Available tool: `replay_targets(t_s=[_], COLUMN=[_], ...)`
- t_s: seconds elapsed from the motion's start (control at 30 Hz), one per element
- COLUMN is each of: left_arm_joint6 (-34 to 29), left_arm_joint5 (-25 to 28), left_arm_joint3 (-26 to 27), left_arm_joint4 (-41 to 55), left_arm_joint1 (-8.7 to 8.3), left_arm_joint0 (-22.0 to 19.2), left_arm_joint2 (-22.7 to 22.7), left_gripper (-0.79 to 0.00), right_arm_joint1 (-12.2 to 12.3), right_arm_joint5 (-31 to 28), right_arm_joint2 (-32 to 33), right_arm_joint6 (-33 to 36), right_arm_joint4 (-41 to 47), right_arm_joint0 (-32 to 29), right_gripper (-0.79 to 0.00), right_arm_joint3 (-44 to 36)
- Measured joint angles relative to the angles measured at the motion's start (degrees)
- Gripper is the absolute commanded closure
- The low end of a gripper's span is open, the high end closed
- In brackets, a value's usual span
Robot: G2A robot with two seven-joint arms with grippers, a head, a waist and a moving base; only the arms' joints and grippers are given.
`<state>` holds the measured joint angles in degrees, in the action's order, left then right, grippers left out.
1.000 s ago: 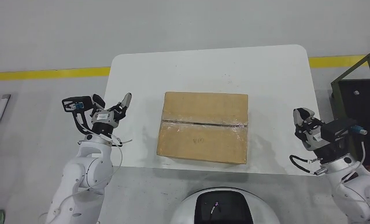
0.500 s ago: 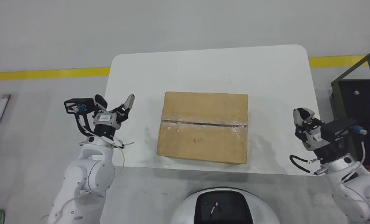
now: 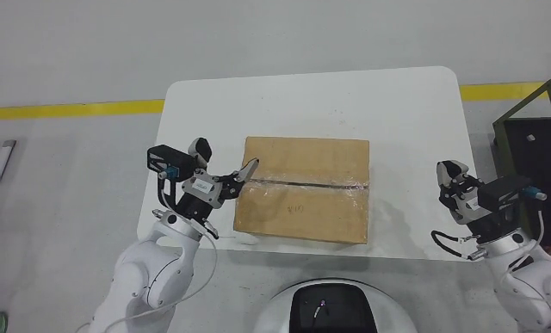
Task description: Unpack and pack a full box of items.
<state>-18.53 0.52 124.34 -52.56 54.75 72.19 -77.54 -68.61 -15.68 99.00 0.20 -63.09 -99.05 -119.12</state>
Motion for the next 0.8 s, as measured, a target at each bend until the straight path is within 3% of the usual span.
replay_targets(t_s=[0.43, 0.57, 0.8], left_arm_joint6=[0.1, 0.7, -0.9], left_arm_joint5=[0.0, 3.1, 6.1], left_arm_joint3=[0.0, 1.6, 3.1], left_arm_joint4=[0.0, -0.9, -1.5], left_arm_joint1=[0.00, 0.10, 1.30], left_arm_joint0=[0.1, -0.4, -6.1], left_arm_joint2=[-0.1, -0.1, 7.4], left_gripper=[-0.785, -0.785, -0.785], right_arm_joint1=[0.0, 0.0, 0.0], right_arm_joint5=[0.0, 0.0, 0.0], right_arm_joint2=[0.0, 0.0, 0.0], right_arm_joint6=[0.0, 0.0, 0.0], right_arm_joint4=[0.0, 0.0, 0.0], right_arm_joint0=[0.0, 0.0, 0.0], right_gripper=[0.000, 0.000, 0.000], right_arm_joint3=[0.0, 0.0, 0.0])
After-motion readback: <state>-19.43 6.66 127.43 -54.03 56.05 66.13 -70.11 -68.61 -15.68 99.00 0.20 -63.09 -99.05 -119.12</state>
